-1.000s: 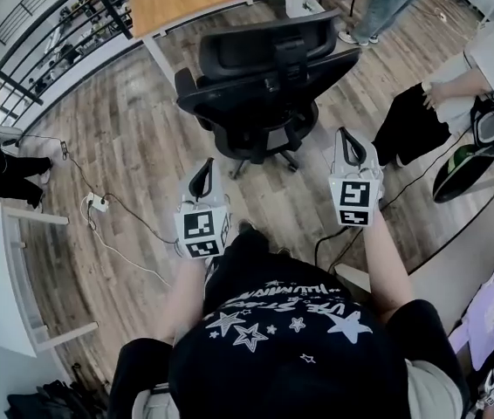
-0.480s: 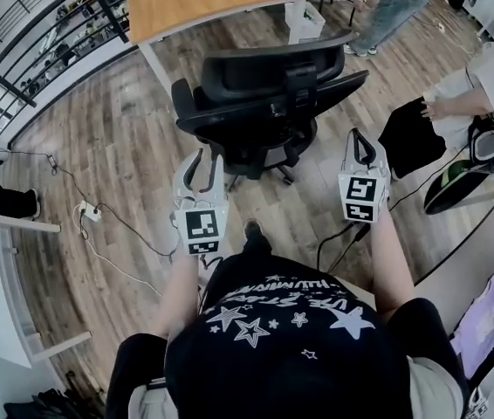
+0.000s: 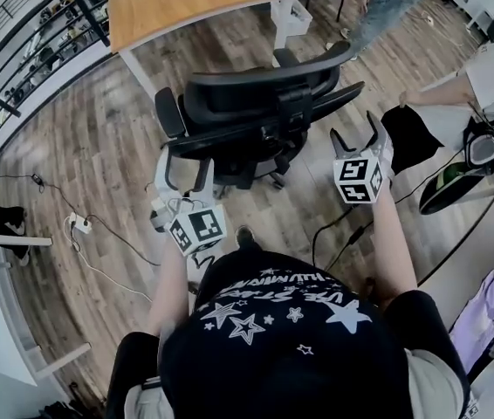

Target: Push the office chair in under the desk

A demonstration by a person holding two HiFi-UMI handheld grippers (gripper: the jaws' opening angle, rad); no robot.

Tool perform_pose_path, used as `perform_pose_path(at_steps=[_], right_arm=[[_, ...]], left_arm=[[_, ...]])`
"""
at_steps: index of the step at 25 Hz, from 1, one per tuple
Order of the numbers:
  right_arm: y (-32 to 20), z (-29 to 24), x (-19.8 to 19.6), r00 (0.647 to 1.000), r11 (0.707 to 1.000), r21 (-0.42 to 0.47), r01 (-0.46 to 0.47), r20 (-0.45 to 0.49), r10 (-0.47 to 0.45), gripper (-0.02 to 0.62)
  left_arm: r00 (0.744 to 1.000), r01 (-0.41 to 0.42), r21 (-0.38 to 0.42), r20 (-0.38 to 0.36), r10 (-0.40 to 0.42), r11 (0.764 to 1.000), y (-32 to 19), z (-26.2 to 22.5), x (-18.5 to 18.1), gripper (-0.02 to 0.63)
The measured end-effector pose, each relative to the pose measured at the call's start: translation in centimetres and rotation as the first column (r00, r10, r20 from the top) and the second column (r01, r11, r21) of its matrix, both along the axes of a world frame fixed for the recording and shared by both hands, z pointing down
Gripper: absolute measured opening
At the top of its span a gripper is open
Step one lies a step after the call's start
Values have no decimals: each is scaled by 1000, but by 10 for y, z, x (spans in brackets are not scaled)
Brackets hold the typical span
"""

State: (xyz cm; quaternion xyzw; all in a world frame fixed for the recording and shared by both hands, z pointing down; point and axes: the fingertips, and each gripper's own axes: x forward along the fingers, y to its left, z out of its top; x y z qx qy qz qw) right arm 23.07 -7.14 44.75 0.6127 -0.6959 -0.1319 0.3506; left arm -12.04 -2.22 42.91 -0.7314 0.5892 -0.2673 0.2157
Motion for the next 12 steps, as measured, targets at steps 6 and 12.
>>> perform_pose_path(at_steps=[6,12], right_arm=[[-47,-16,10,980,1000,16,12,-199,-8,405],[-75,-3,4,934,999,-27,36,-355,-43,372]], left_arm=[[972,20,-12,233,-17,1000,-28,5,-2,387],[941,13,-40,339,2,999,-50,11,-2,343]])
